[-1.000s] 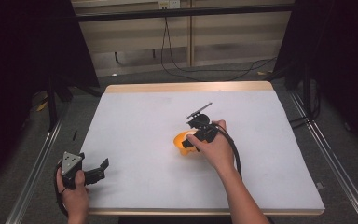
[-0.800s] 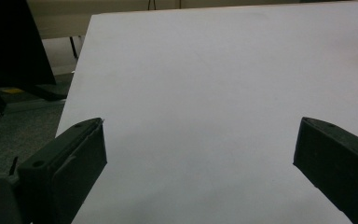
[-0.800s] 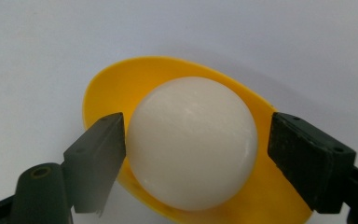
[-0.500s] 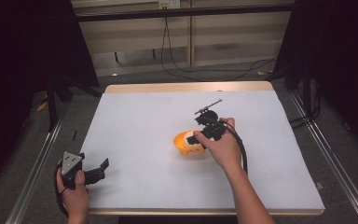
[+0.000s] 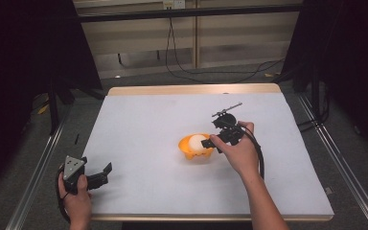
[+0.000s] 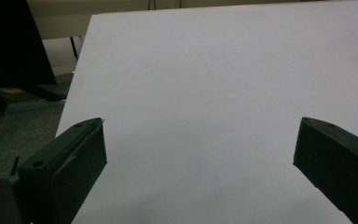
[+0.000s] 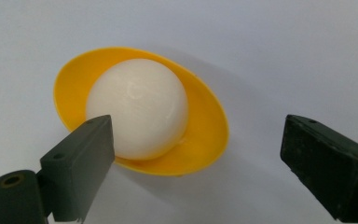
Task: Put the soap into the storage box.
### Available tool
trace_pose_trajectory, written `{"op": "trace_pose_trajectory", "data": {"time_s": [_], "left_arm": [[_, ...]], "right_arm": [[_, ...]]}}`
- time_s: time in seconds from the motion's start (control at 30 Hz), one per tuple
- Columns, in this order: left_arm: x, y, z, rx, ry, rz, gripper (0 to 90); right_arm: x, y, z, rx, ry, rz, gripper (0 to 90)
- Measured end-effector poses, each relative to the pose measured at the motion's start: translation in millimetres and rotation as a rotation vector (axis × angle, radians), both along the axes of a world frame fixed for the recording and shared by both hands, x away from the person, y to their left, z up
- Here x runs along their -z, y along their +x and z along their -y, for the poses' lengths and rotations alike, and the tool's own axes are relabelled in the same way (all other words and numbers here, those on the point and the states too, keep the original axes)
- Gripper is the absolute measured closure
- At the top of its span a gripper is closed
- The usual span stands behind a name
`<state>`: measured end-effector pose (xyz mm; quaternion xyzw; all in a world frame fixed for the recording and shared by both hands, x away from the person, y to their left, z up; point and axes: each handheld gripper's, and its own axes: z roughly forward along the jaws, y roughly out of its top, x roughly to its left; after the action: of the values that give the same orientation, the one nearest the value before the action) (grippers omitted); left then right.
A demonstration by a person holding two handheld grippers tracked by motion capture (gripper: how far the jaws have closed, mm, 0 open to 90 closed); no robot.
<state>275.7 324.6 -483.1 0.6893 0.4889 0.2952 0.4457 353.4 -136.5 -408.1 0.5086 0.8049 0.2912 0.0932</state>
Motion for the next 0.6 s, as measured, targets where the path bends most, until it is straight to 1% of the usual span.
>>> {"op": "trace_pose_trajectory", "data": {"time_s": [0.17, 0.23, 0.33, 0.37, 0.6], "left_arm": [[0.0, 0.0, 0.0, 0.000, 0.000, 0.000, 2.3], [0.0, 0.1, 0.1, 0.000, 0.002, 0.000, 2.3], [0.0, 0.0, 0.2, 0.000, 0.002, 0.000, 2.3], [0.0, 0.0, 0.2, 0.000, 0.002, 0.000, 2.3], [0.0, 0.0, 0.3, 0.000, 0.002, 0.001, 2.3]], "right_arm": [[1.9, -2.6, 6.3, 0.007, -0.003, 0.001, 7.7], [3.3, -4.6, 11.2, 0.023, 0.001, 0.006, 6.4], [4.2, -6.0, 15.2, 0.030, 0.001, 0.007, 5.5], [5.2, -7.3, 18.7, 0.035, 0.001, 0.014, 4.9], [8.0, -12.2, 30.7, 0.063, 0.004, 0.015, 4.3]]}}
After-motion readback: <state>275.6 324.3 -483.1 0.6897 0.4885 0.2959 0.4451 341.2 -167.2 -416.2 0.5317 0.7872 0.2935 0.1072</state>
